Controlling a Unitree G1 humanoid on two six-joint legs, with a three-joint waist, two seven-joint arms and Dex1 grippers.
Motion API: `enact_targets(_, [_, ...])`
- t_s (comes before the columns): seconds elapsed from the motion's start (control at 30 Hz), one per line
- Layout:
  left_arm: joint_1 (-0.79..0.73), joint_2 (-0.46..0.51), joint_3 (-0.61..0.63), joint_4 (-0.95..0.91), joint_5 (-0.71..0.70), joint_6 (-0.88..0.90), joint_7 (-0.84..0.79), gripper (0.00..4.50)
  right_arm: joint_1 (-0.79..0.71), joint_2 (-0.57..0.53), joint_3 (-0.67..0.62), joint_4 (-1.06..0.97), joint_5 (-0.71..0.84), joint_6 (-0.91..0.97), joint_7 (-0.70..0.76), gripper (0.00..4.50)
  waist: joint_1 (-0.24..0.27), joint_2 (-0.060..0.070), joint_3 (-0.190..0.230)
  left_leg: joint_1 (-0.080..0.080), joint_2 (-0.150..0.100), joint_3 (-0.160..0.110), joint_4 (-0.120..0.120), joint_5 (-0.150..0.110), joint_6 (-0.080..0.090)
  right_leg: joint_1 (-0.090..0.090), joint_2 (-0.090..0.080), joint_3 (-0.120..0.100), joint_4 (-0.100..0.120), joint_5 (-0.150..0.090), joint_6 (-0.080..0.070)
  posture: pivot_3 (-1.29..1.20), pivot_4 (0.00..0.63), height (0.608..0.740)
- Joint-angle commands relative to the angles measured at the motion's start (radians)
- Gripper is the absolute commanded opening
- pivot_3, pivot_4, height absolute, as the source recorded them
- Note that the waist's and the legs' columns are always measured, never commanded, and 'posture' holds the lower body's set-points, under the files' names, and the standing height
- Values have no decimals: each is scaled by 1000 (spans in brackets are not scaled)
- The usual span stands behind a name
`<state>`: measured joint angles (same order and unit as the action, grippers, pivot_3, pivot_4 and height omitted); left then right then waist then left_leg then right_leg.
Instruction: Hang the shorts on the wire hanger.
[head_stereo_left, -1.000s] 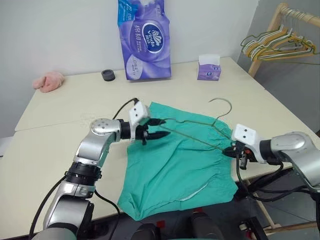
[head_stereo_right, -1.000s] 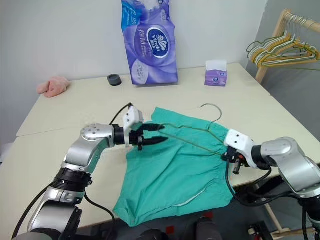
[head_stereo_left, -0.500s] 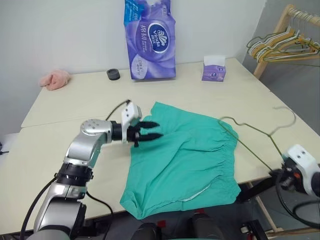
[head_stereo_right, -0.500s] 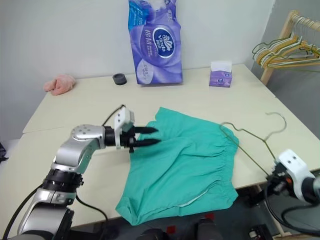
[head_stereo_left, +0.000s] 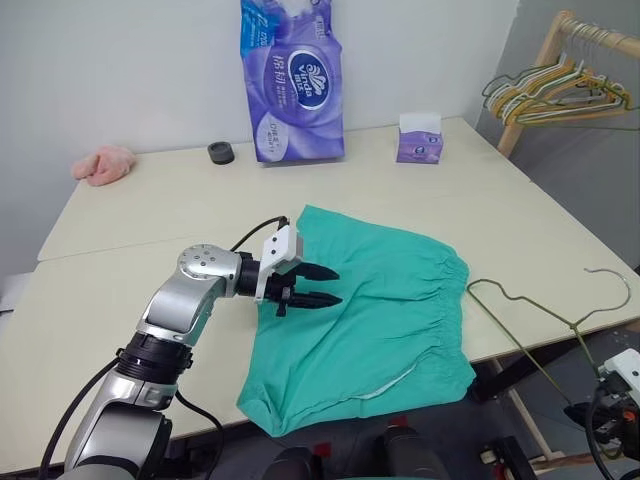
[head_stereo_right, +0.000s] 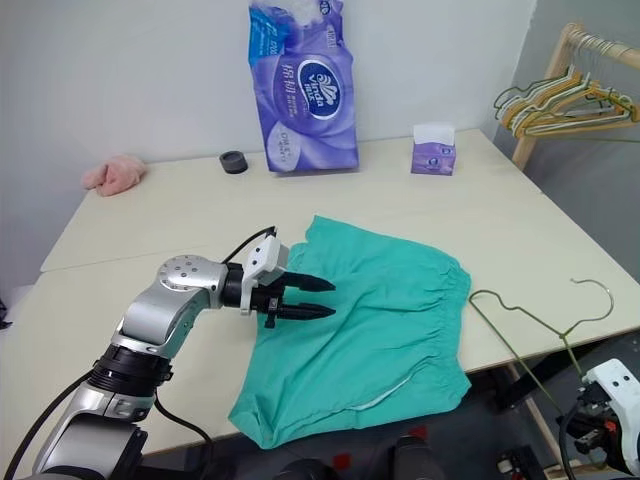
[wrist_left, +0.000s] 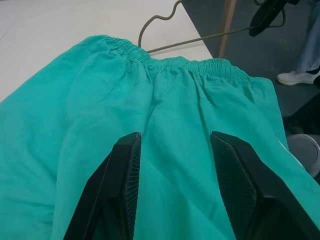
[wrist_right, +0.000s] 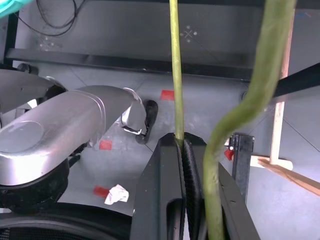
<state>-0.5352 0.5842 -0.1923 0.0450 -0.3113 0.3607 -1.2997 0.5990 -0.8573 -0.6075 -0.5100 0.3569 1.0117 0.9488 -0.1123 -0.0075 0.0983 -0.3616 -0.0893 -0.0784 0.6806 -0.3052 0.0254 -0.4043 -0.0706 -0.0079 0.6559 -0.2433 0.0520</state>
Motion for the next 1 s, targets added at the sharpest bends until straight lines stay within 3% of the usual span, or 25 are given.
enact_targets(0.03, [-17, 1, 1, -21, 0, -19, 4, 2304, -16, -10, -20, -26, 31, -6, 2, 0, 2, 0, 0, 0, 0, 0, 0, 0, 0, 0, 0, 0, 0, 0, 0, -303, 89, 740])
enact_targets(0.33, [-14, 8, 15, -22, 8, -18, 27, 2304, -82, -46, 12, -75, 84, 9, -3, 0, 3, 0, 0, 0, 0, 0, 0, 0, 0, 0, 0, 0, -1, 0, 0, -289, 85, 740])
enact_targets(0.5, [-21, 10, 24, -5, 14, -27, 49, 2304, -149, -79, 113, -125, 112, 24, -21, 0, 3, -1, 0, -1, 0, 0, 0, 0, 0, 0, 0, -1, -1, 0, 0, -286, 83, 740])
enact_targets(0.7, [-31, 9, 29, 14, 20, -41, 65, 2304, -198, -122, 206, -60, 76, 4, -48, 0, 9, -1, 0, -1, 0, 0, 0, 0, 0, 0, 0, -1, -3, 0, -1, -274, 80, 740])
enact_targets(1.0, [-16, 13, 34, 7, 19, -44, 89, 2304, -195, -155, 212, 44, 46, -27, -57, 0, 23, 0, 0, -3, 0, 0, -1, 0, 1, 0, 0, -1, -7, 4, -4, -256, 77, 740])
